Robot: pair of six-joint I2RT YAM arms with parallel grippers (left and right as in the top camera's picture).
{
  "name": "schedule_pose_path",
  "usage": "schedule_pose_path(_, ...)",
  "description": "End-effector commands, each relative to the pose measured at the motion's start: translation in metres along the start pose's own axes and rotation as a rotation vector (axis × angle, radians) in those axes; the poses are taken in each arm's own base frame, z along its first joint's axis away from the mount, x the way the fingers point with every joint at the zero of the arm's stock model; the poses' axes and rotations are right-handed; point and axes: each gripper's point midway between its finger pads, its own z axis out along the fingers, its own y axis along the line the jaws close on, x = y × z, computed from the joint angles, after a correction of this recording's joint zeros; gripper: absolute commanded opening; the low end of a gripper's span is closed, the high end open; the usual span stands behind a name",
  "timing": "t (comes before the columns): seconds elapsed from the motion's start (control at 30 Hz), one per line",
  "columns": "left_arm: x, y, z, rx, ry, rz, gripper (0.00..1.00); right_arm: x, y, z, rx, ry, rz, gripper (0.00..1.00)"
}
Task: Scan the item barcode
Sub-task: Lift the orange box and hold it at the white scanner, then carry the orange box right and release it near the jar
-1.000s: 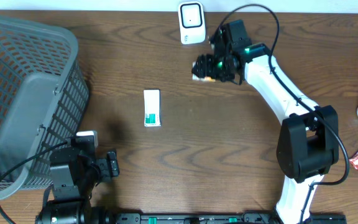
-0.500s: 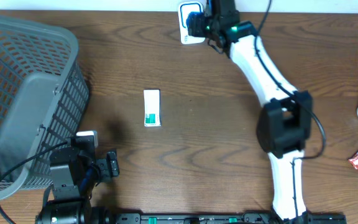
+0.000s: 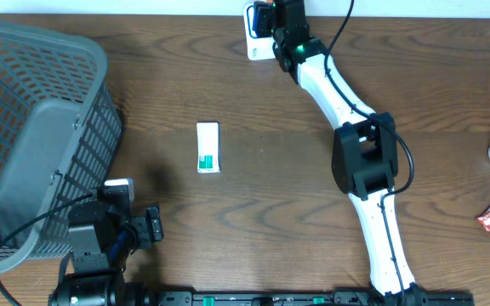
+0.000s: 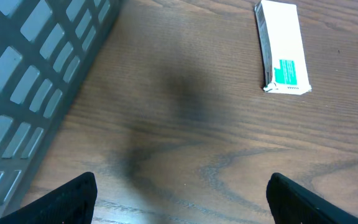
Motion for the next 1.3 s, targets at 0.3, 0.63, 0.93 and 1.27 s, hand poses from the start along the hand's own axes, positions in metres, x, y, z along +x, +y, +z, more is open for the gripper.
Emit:
schedule_pose_path(0.3, -0.001, -0.002, -0.001, 0.011, -0.003, 0.016, 0.88, -0.005, -0.011, -0.026, 0.122, 0.120, -0.060, 0.52)
schedule_pose_path(0.63, -0.001, -0.002, -0.001, 0.011, -0.003, 0.016, 0.88, 0.025, -0.162, -0.169, 0.609, 0.656, -0.136, 0.55)
schedule_pose_path(0.93, -0.001, -0.002, -0.001, 0.011, -0.003, 0.016, 0.88, 0.097, -0.313, -0.263, 1.010, 0.997, 0.093, 0.50)
schedule_pose_path(1.27, -0.001, -0.002, -0.001, 0.011, -0.003, 0.016, 0.88, 0.171, -0.430, -0.340, 1.238, 1.095, 0.421, 0.72)
